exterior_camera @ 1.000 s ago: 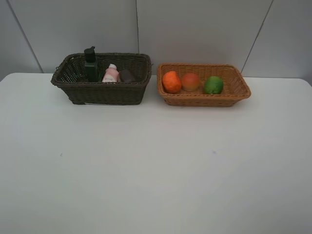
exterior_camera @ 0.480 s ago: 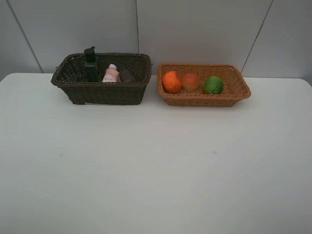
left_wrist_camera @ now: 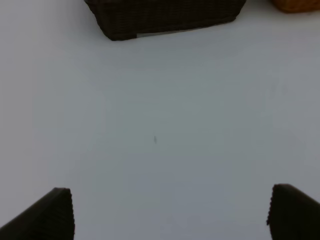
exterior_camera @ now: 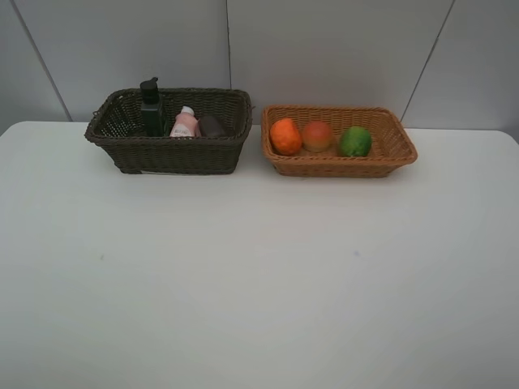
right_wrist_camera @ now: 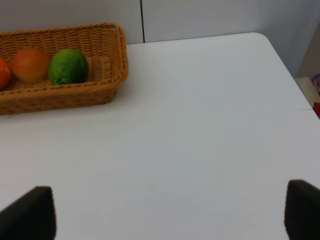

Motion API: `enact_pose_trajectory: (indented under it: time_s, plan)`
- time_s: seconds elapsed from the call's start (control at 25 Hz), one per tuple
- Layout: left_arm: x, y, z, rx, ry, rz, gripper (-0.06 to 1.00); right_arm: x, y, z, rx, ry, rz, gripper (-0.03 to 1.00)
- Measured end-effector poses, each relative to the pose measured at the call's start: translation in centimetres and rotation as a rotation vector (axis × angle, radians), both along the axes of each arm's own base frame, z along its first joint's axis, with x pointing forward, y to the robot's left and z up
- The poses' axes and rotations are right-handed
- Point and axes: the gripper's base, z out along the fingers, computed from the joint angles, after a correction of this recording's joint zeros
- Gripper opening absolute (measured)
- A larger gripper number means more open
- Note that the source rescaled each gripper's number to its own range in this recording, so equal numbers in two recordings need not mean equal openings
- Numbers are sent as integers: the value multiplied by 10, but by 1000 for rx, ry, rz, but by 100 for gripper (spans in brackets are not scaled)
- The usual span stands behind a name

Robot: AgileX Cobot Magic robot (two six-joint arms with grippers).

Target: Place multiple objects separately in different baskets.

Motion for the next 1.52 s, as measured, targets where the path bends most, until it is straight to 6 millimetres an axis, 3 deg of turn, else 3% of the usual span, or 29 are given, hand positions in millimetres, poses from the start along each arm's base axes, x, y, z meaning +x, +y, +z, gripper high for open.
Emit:
enact_pose_trajectory:
  time_s: [0.24, 1.52]
  plan:
    - [-9, 2, 0, -14, -61, 0, 100, 0, 0, 0, 0, 0, 0, 97]
    - [-9, 0, 0, -10, -61, 140, 100, 0, 0, 0, 0, 0, 0, 97]
